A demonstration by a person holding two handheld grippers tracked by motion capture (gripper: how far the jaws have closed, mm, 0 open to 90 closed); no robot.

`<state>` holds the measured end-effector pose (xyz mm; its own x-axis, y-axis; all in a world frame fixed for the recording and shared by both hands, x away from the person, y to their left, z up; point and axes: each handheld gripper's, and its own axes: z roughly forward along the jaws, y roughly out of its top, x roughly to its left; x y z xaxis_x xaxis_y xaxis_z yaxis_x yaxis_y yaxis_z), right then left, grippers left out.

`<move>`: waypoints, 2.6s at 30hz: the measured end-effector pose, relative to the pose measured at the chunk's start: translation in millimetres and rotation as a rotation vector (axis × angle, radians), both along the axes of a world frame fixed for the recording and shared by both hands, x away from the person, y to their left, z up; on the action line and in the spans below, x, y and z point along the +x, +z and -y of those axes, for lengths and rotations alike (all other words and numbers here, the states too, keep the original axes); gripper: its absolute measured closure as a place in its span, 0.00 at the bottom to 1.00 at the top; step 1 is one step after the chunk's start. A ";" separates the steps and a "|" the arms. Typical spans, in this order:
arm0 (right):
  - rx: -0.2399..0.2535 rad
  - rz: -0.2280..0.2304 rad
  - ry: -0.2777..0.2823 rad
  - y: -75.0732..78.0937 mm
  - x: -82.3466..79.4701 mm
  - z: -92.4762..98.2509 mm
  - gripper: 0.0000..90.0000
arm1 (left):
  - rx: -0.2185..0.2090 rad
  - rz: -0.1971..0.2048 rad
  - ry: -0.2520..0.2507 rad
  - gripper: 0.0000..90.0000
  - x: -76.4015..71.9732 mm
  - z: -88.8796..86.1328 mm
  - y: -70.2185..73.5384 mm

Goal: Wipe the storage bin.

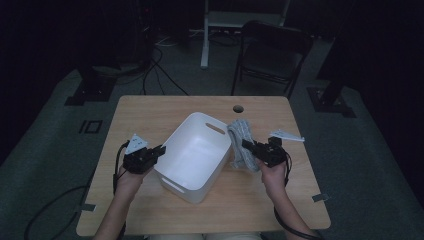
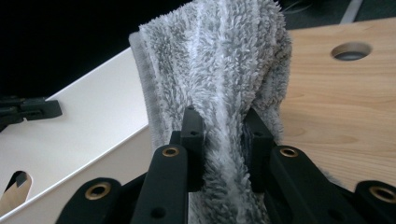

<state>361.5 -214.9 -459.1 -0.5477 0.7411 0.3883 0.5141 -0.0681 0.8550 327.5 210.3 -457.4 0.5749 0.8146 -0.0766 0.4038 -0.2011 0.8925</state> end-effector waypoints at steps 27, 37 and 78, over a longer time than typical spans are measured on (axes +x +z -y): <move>-0.172 -0.254 0.034 -57.6 33.3 -26.7 0.84 | 0.027 0.014 -0.035 0.92 0.0 1.6 -1.4; 0.012 -0.077 0.068 -6.6 4.9 -12.7 0.84 | 0.012 0.011 -0.038 0.92 1.2 0.3 -2.1; -0.275 -0.210 0.022 -66.9 22.7 -36.7 0.83 | -0.004 0.000 -0.020 0.91 0.6 3.1 -2.5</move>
